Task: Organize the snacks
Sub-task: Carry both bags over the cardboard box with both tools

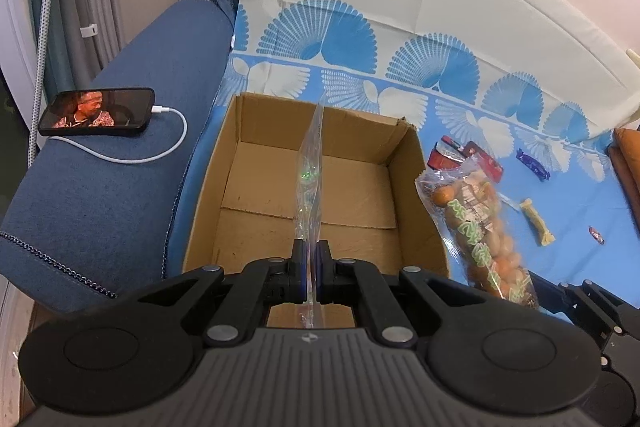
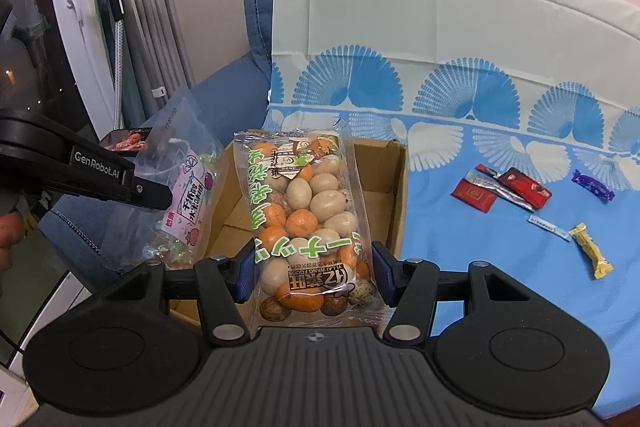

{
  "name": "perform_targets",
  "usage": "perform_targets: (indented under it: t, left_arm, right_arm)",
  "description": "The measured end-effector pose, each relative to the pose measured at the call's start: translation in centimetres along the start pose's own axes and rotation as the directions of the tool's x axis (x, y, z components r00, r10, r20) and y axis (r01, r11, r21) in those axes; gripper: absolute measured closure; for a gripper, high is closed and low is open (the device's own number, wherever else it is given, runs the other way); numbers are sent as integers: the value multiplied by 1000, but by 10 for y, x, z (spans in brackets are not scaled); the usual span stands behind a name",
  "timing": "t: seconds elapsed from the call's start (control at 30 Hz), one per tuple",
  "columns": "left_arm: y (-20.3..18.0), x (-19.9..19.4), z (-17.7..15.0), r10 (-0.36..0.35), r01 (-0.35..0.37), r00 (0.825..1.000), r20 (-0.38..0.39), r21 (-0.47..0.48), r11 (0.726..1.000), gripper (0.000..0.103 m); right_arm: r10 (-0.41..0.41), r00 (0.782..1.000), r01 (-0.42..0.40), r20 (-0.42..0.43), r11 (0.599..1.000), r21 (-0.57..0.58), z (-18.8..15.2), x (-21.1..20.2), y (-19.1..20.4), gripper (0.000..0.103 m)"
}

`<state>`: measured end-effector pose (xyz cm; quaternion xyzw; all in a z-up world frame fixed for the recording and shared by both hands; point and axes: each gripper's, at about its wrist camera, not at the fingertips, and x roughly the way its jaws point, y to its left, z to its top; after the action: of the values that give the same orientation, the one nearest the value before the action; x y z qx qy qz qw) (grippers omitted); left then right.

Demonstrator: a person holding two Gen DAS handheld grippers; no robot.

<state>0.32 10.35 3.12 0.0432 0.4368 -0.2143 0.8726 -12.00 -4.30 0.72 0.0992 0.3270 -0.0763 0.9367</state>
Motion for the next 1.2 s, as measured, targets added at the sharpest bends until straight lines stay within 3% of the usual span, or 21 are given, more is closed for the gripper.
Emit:
perform_targets:
  t: [0.67,1.2]
  left_arm:
    - [12,74,16,19,-21,993,-116,-16,1000,99]
    - [11,111,23,52,-50,984,-171,13,999,99]
  right_arm:
    - [7,992,-3,-128,1000,31,2,69,2,44]
    - [13,984,1,-179,997,80,5,111,-9,43]
